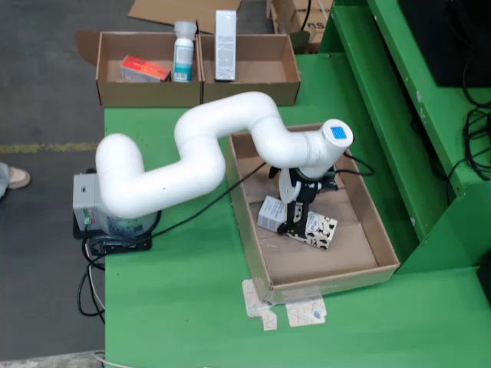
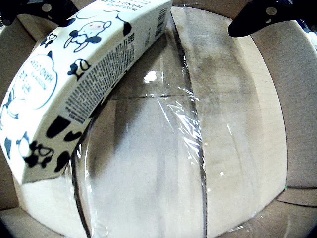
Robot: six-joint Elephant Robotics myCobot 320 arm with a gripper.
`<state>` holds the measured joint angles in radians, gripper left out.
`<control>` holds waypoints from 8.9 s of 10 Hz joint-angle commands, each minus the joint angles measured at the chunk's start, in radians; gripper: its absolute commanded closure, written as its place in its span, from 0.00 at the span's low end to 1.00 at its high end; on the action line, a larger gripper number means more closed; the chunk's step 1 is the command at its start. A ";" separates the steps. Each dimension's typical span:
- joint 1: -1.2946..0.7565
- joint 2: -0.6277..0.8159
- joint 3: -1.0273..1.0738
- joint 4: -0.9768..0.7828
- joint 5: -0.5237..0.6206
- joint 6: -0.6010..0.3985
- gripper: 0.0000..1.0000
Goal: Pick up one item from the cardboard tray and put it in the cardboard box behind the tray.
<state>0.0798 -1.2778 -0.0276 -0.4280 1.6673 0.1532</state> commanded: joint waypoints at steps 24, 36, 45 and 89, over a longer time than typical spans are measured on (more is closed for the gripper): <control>-0.008 0.026 0.028 0.010 0.001 -0.005 0.00; -0.035 -0.006 0.028 0.222 -0.027 0.003 0.00; -0.053 -0.073 0.028 0.551 -0.120 0.010 0.00; -0.033 0.163 0.028 0.147 -0.026 -0.021 1.00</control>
<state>0.0414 -1.2287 -0.0305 -0.1196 1.6214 0.1471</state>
